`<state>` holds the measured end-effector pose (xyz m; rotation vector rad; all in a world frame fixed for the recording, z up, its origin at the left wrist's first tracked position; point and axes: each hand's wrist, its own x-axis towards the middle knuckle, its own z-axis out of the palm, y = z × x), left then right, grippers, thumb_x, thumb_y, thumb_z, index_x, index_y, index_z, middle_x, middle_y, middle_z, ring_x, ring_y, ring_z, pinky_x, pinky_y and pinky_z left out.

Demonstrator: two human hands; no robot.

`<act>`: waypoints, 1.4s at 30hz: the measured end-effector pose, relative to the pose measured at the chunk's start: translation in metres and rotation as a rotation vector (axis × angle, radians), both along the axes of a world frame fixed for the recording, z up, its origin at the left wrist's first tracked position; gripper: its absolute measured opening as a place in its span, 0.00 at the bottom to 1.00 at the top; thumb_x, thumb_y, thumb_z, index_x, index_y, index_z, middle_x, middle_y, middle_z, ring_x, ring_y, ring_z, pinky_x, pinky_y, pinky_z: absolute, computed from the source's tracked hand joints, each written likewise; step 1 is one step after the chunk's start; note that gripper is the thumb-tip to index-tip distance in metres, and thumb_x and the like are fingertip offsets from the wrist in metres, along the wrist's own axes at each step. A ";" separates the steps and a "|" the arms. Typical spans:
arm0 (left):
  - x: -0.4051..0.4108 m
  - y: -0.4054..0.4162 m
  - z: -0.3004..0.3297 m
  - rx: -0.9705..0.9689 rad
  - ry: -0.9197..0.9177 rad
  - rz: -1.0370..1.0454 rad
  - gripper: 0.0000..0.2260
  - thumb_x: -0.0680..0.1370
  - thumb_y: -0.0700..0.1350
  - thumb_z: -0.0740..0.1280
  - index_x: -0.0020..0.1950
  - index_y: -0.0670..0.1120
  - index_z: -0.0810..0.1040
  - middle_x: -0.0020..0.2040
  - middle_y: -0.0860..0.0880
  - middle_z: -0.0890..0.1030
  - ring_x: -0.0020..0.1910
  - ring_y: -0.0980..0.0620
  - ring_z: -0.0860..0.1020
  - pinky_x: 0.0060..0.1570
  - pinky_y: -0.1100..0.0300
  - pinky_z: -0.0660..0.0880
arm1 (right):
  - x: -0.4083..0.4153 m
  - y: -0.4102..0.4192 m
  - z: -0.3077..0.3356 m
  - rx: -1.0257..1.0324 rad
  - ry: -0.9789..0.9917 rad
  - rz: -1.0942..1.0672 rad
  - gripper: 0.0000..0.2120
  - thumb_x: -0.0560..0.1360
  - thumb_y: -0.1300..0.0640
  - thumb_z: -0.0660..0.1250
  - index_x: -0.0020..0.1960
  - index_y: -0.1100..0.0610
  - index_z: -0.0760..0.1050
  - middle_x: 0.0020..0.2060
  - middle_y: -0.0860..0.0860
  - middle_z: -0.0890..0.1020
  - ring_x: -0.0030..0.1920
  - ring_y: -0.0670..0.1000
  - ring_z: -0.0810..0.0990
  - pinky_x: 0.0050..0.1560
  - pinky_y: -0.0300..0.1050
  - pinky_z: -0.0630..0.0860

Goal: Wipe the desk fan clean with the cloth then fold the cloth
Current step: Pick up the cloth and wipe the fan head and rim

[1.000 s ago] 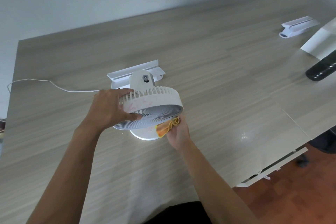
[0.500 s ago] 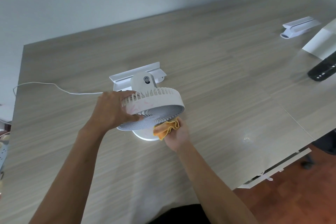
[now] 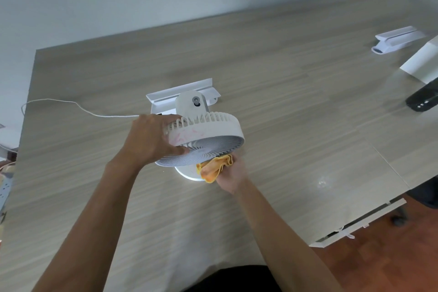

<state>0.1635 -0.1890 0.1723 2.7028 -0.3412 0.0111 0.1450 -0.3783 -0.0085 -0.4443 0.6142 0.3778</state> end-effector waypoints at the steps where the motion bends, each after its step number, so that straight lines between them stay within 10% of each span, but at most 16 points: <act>1: 0.000 0.000 0.000 0.012 0.002 -0.002 0.31 0.59 0.56 0.81 0.61 0.53 0.82 0.44 0.46 0.86 0.41 0.42 0.81 0.43 0.56 0.71 | 0.001 0.001 -0.001 -0.029 0.012 0.034 0.19 0.79 0.57 0.53 0.64 0.63 0.73 0.56 0.61 0.80 0.55 0.59 0.82 0.52 0.53 0.81; 7: 0.004 0.003 0.000 -0.024 0.002 -0.005 0.32 0.55 0.62 0.77 0.57 0.54 0.83 0.39 0.48 0.85 0.34 0.48 0.74 0.39 0.60 0.66 | 0.002 -0.055 -0.005 -0.049 0.145 0.033 0.20 0.81 0.55 0.52 0.61 0.67 0.74 0.54 0.65 0.81 0.55 0.61 0.82 0.53 0.55 0.80; 13: 0.002 0.000 -0.002 0.018 -0.035 -0.011 0.31 0.56 0.60 0.78 0.58 0.54 0.83 0.41 0.47 0.85 0.34 0.47 0.75 0.40 0.60 0.65 | 0.015 -0.021 0.021 -0.070 -0.147 0.219 0.21 0.79 0.56 0.53 0.68 0.63 0.69 0.58 0.60 0.76 0.51 0.58 0.80 0.55 0.52 0.78; 19: 0.004 0.000 0.000 0.033 -0.014 -0.004 0.33 0.55 0.62 0.72 0.59 0.53 0.82 0.44 0.46 0.86 0.41 0.41 0.81 0.42 0.57 0.71 | 0.002 -0.052 0.014 -0.034 0.073 0.055 0.17 0.70 0.60 0.59 0.52 0.68 0.79 0.50 0.64 0.83 0.50 0.62 0.83 0.54 0.57 0.80; 23: 0.004 -0.004 -0.001 0.065 -0.027 -0.016 0.35 0.54 0.62 0.71 0.60 0.53 0.82 0.47 0.46 0.86 0.45 0.39 0.81 0.46 0.55 0.72 | 0.012 -0.022 0.029 -0.043 -0.075 0.168 0.24 0.74 0.60 0.64 0.68 0.67 0.71 0.63 0.60 0.75 0.57 0.60 0.80 0.66 0.51 0.71; 26: 0.006 -0.002 0.001 0.043 -0.009 -0.006 0.33 0.55 0.62 0.73 0.58 0.52 0.83 0.43 0.46 0.86 0.40 0.40 0.80 0.40 0.57 0.68 | 0.003 -0.031 0.045 -0.060 0.028 0.139 0.18 0.70 0.63 0.63 0.57 0.70 0.77 0.50 0.65 0.83 0.48 0.62 0.85 0.51 0.56 0.82; 37: 0.006 0.000 0.002 -0.014 -0.003 0.034 0.27 0.57 0.57 0.79 0.55 0.52 0.84 0.37 0.48 0.83 0.34 0.48 0.71 0.38 0.58 0.63 | -0.014 -0.024 0.100 -1.012 -0.098 -0.078 0.20 0.81 0.49 0.56 0.34 0.51 0.76 0.30 0.49 0.77 0.35 0.48 0.77 0.38 0.45 0.72; 42: 0.007 -0.002 0.000 0.044 -0.013 0.025 0.28 0.58 0.56 0.80 0.57 0.53 0.83 0.42 0.47 0.85 0.36 0.46 0.74 0.40 0.58 0.63 | -0.029 0.004 0.111 -1.361 -0.410 -0.227 0.22 0.81 0.45 0.52 0.47 0.60 0.77 0.37 0.51 0.81 0.39 0.44 0.79 0.42 0.42 0.75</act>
